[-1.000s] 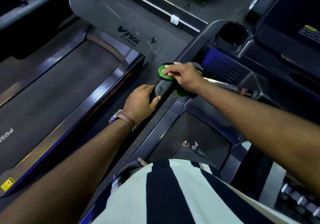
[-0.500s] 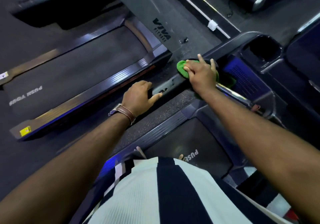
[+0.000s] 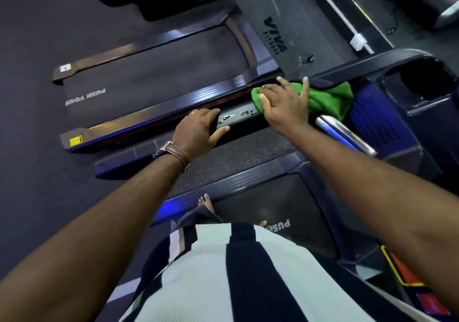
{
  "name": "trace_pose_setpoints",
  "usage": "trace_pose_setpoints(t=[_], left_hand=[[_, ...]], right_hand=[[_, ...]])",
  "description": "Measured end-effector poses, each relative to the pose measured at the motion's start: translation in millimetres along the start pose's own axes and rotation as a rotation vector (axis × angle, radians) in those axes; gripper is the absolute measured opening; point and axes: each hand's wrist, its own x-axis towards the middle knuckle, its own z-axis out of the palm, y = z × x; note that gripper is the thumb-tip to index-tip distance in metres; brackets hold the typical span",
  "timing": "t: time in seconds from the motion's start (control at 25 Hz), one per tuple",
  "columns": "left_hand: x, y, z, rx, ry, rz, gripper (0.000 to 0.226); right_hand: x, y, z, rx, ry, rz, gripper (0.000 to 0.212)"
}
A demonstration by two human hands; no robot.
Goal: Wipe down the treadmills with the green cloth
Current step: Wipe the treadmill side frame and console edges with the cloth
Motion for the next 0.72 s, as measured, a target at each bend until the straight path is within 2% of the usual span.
trace_pose_setpoints(t=[0.12, 0.24, 0.28, 0.36, 0.44, 0.52, 0.56, 0.6, 0.64, 0.72], left_hand=[[-9, -2, -1, 0.045, 0.033, -0.010, 0.062], [-21, -14, -5, 0.087, 0.040, -0.050, 0.066], [-26, -18, -6, 0.088, 0.034, -0.054, 0.067], [-33, -22, -5, 0.072, 0.018, -0.052, 0.066], [-37, -19, -3, 0.065, 0.032, -0.055, 0.063], [-37, -16, -1, 0.059, 0.060, -0.045, 0.060], [-36, -17, 0, 0.050, 0.060, -0.026, 0.058], [-36, -20, 0, 0.047, 0.055, 0.001, 0.058], [-36, -23, 0, 0.053, 0.050, 0.027, 0.059], [-35, -31, 0, 0.077, 0.055, 0.072, 0.059]], right_hand=[[-20, -48, 14, 0.019, -0.006, -0.277, 0.041], [-9, -23, 7, -0.050, -0.138, -0.565, 0.048], [0, -8, 5, -0.069, -0.151, -0.593, 0.049], [3, 3, 8, -0.060, -0.115, -0.442, 0.048], [-14, -28, 17, -0.020, -0.017, -0.252, 0.044], [-40, -65, 32, -0.014, 0.051, -0.385, 0.045], [-50, -67, 38, -0.037, 0.071, -0.473, 0.047], [-54, -58, 45, -0.039, 0.101, -0.477, 0.050], [-57, -48, 50, -0.001, 0.150, -0.356, 0.053], [-60, -43, 59, 0.237, 0.272, 0.078, 0.061]])
